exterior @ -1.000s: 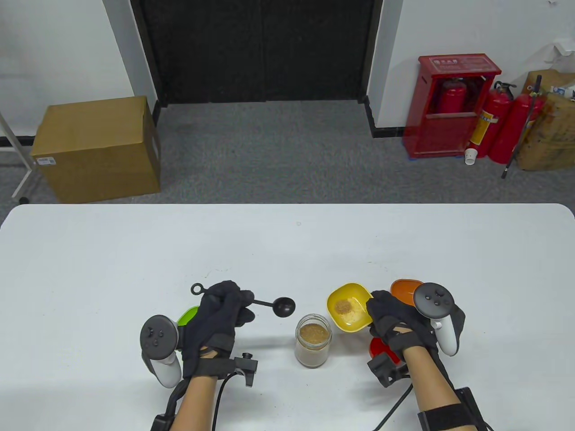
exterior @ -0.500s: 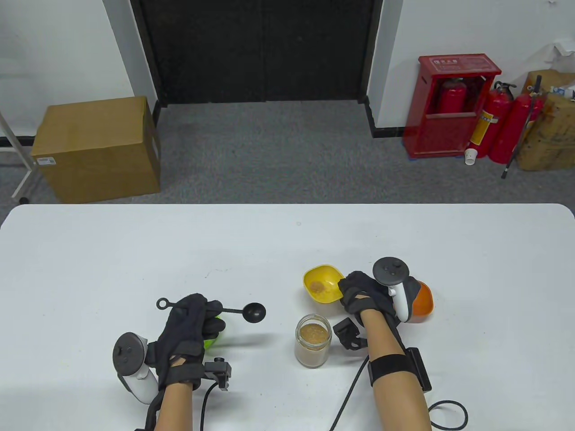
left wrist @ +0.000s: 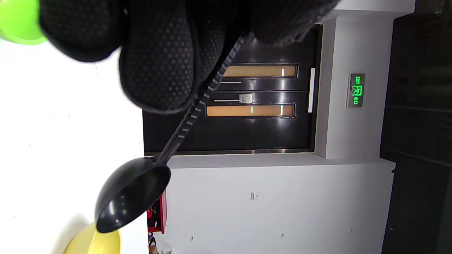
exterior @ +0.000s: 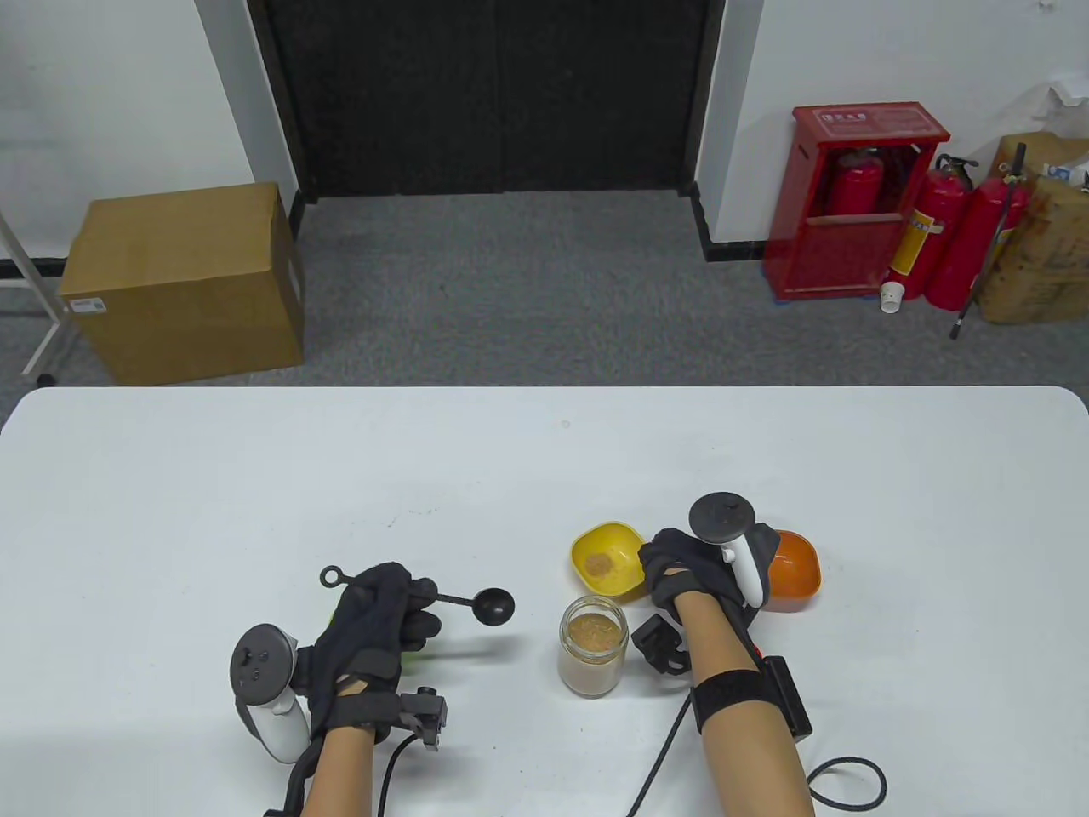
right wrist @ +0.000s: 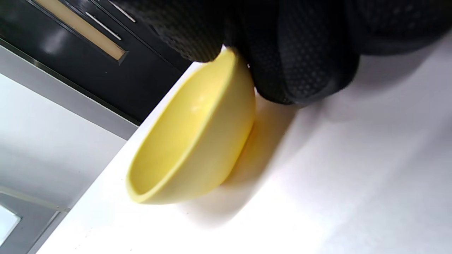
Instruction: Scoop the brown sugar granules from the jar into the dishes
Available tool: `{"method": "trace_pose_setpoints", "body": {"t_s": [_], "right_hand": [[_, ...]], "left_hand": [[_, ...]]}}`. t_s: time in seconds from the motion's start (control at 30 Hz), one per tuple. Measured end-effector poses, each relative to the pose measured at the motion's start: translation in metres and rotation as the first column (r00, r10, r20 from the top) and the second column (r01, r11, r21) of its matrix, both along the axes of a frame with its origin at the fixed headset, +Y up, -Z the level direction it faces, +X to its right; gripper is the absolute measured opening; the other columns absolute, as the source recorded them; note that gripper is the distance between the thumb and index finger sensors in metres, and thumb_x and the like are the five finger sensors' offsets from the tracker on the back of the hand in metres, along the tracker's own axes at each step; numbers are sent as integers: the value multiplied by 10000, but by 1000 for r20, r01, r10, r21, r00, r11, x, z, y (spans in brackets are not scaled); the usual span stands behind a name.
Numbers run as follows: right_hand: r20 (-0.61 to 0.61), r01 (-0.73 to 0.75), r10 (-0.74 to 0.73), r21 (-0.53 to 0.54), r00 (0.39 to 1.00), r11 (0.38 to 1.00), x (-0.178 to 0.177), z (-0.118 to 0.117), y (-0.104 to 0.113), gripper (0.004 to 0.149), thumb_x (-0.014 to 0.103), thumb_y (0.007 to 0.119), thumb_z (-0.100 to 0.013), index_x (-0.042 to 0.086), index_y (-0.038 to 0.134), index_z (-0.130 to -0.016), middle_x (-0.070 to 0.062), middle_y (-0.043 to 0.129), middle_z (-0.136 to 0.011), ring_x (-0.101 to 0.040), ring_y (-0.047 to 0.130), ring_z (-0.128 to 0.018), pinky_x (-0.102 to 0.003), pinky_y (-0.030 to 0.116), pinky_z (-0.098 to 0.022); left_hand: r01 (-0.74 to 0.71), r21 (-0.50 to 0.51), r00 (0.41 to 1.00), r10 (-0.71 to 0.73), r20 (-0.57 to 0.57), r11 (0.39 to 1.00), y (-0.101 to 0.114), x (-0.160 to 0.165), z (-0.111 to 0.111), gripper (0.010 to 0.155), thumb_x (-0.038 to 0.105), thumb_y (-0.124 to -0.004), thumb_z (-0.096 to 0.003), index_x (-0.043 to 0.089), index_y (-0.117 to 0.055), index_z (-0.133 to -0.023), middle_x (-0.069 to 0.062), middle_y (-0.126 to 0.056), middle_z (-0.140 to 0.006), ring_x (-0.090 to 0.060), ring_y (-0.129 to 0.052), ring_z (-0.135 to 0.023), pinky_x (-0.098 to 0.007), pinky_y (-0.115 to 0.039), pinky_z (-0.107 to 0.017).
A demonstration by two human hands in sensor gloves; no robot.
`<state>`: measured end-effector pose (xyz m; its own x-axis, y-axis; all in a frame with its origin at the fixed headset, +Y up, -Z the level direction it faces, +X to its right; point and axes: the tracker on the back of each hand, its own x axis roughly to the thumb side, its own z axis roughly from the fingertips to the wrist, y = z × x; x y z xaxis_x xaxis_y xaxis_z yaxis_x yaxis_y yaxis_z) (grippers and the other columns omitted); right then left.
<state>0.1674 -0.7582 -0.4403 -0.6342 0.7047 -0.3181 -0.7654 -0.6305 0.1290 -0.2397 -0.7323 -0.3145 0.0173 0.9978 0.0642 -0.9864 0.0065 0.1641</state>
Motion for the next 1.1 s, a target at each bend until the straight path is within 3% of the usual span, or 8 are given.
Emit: {"method": "trace_pose_setpoints", "body": {"t_s": [0.1,0.27,0.47,0.7,0.87,1.1], "right_hand": [[-26,2,-1,33,1000,999,9,13,12,558,262,778,-559,-52,659,-1003,-363,853,-861,-489,897,-583,-637,785,-350],[-9,7,-6,144,1000,990,36,33,40,548,261,803,-547,-43,693,-990,-355,852,-859,-486,890,-577,-634,780,-342],[138,-134,101,253,985,958,78,49,62,589,275,827,-537,-27,661,-1014,-379,671,-993,-551,735,-727,-684,700,-416],[314,-237,180,156,932,959,116,53,40,648,284,829,-536,-32,582,-1046,-390,528,-1053,-570,627,-789,-709,645,-455],[374,-227,191,54,907,972,131,53,17,672,303,830,-538,-40,562,-1049,-397,570,-1020,-555,666,-750,-680,681,-425],[395,-233,240,-67,887,970,136,48,5,698,330,829,-543,-56,540,-1048,-368,712,-900,-488,758,-607,-603,738,-344]], "left_hand": [[2,2,1000,-2,8,1000,1,2,0,482,428,-766,-573,141,-708,-956,-73,-979,-828,-222,-1087,-518,-482,-861,-442],[9,2,1000,-9,25,1000,2,6,1,480,423,-770,-572,135,-711,-952,-67,-978,-833,-223,-1088,-532,-486,-861,-452],[4,7,999,-4,33,1000,1,8,1,482,424,-769,-573,136,-705,-954,-62,-973,-838,-219,-1085,-539,-483,-860,-457],[-1,8,999,1,42,1000,1,10,0,482,425,-769,-573,141,-706,-957,-64,-970,-844,-221,-1083,-546,-485,-858,-462],[-5,4,999,4,48,1000,1,10,0,481,427,-767,-575,145,-703,-960,-59,-968,-847,-218,-1082,-550,-484,-858,-465],[-10,-7,999,10,41,1000,0,9,0,480,428,-768,-575,146,-705,-959,-57,-968,-848,-217,-1082,-550,-484,-857,-466]]}}
